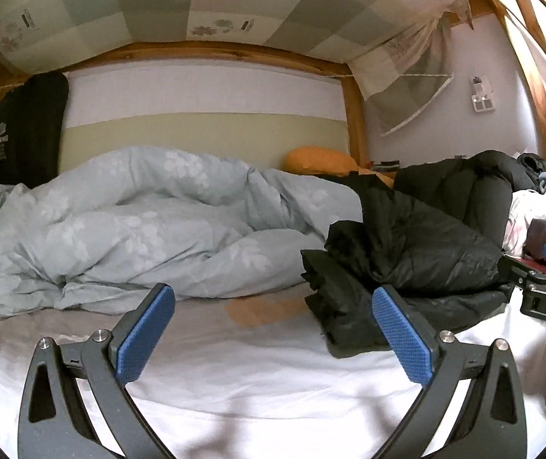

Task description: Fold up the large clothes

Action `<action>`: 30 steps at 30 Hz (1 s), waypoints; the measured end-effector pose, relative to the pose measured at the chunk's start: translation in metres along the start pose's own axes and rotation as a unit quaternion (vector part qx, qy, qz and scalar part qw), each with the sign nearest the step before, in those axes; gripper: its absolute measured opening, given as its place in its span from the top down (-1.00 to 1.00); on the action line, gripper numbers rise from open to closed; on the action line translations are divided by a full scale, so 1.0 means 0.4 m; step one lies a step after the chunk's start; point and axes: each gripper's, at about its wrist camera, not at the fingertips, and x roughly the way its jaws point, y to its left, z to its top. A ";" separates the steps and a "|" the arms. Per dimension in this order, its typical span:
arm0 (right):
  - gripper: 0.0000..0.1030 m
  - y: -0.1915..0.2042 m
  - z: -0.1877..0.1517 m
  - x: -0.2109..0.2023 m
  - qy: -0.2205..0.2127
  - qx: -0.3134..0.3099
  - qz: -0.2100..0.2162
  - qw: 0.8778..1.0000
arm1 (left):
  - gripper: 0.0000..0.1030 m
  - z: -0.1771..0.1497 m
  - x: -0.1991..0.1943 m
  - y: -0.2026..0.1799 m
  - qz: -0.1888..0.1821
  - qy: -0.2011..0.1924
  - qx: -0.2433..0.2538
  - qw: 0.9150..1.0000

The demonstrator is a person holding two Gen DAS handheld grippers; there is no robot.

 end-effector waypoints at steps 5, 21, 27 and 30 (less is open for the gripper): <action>-0.99 0.000 0.000 0.008 0.010 -0.002 0.001 1.000 | -0.99 0.000 -0.008 -0.029 0.009 -0.009 0.028 1.000; -0.99 0.014 -0.005 0.001 0.015 -0.007 -0.001 1.000 | -1.00 0.000 0.005 -0.021 0.006 0.006 0.013 1.000; -0.99 0.014 -0.005 0.004 0.014 -0.007 -0.001 1.000 | -1.00 0.000 0.008 -0.022 0.007 0.008 0.012 1.000; -0.99 0.014 -0.005 0.004 0.015 -0.007 -0.001 1.000 | -1.00 0.000 0.008 -0.022 0.007 0.009 0.012 1.000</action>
